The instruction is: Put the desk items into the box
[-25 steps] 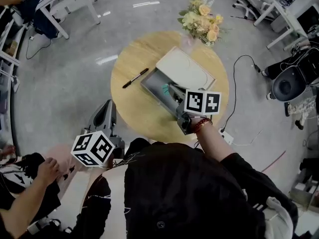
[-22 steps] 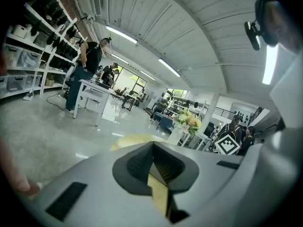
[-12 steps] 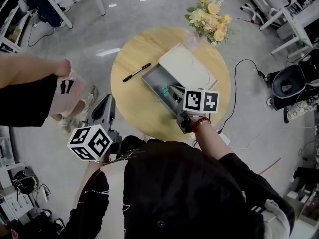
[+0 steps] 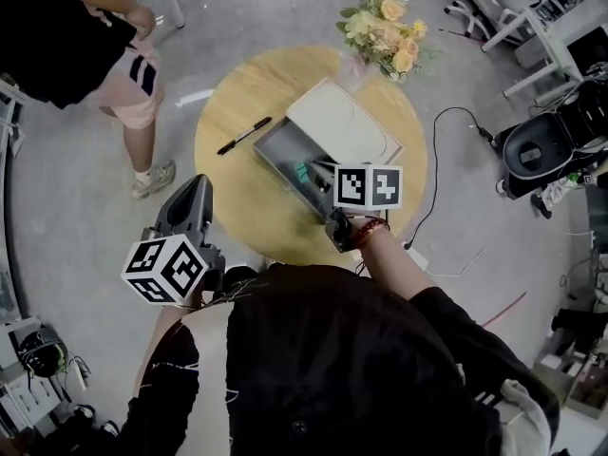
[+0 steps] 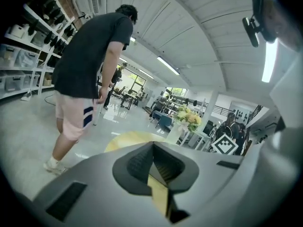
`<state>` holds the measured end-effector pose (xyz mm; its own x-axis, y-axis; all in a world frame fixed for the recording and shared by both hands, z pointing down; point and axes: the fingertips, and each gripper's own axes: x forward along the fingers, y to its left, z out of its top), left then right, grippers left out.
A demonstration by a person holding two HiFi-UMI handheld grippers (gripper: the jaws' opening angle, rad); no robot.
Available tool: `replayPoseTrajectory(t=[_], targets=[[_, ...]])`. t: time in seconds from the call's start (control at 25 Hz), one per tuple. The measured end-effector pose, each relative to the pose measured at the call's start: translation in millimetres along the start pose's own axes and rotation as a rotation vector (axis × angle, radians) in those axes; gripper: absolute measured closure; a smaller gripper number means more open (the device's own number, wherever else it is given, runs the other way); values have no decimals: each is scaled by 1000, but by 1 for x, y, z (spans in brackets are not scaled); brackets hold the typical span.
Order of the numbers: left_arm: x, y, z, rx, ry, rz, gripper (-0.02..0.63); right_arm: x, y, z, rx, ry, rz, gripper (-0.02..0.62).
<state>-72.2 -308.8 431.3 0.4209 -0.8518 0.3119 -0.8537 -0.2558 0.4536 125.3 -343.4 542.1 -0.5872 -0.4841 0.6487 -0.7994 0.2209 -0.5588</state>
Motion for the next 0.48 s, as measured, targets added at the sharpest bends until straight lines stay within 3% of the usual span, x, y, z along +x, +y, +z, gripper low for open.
replayPoseTrajectory(t=[0.48], targets=[[5, 9, -8, -38, 1, 13, 597, 14, -7, -4, -11, 72, -34, 583]])
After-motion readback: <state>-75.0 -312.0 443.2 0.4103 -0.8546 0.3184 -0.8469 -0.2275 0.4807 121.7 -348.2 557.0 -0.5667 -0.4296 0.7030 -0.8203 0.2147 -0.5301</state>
